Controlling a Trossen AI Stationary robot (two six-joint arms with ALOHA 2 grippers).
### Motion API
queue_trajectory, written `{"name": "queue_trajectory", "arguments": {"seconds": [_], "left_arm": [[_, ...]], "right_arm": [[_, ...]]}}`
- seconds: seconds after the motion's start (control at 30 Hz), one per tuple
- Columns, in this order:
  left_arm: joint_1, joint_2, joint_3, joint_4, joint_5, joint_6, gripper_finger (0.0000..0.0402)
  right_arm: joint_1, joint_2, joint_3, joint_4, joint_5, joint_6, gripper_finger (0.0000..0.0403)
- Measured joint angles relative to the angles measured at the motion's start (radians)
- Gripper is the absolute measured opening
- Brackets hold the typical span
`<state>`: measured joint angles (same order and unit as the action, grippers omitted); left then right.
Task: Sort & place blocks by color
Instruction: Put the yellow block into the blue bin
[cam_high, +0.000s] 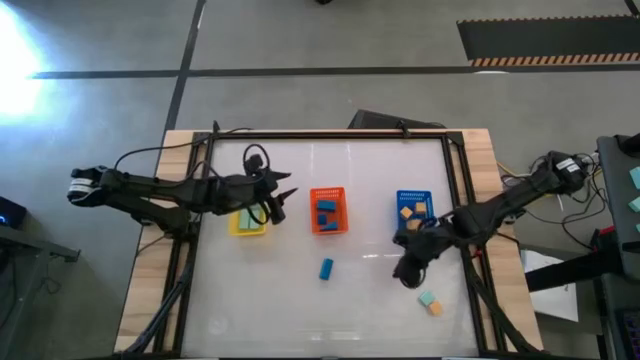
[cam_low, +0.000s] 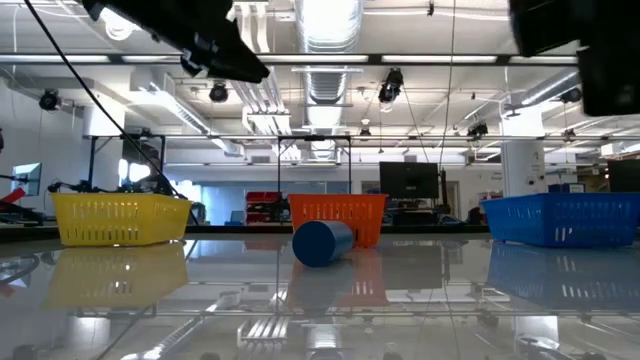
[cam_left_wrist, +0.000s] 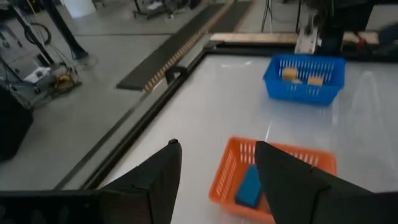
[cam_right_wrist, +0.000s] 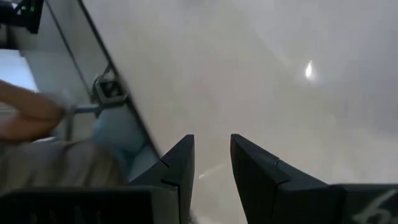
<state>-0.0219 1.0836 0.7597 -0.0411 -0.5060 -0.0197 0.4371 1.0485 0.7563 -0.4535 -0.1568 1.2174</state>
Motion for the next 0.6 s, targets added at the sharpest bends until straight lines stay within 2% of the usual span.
{"name": "queue_trajectory", "arguments": {"seconds": [0.2,0.37,0.5,0.6], "left_arm": [[0.000,0.004,-0.024,0.008,0.000,0.000,0.0187],[0.000,0.004,-0.042,0.006,0.000,0.000,0.0187],[0.000,0.004,-0.045,0.006,0.000,0.000,0.0187],[0.000,0.003,-0.045,0.007,0.000,0.000,0.0187]], "right_arm": [[0.131,0.000,0.001,-0.006,-0.004,0.294,0.0093],[0.206,0.018,0.007,-0.017,0.009,0.477,0.0093],[0.234,0.093,0.068,-0.003,0.059,0.485,0.0093],[0.232,0.167,0.142,-0.028,0.090,0.425,0.0093]]}}
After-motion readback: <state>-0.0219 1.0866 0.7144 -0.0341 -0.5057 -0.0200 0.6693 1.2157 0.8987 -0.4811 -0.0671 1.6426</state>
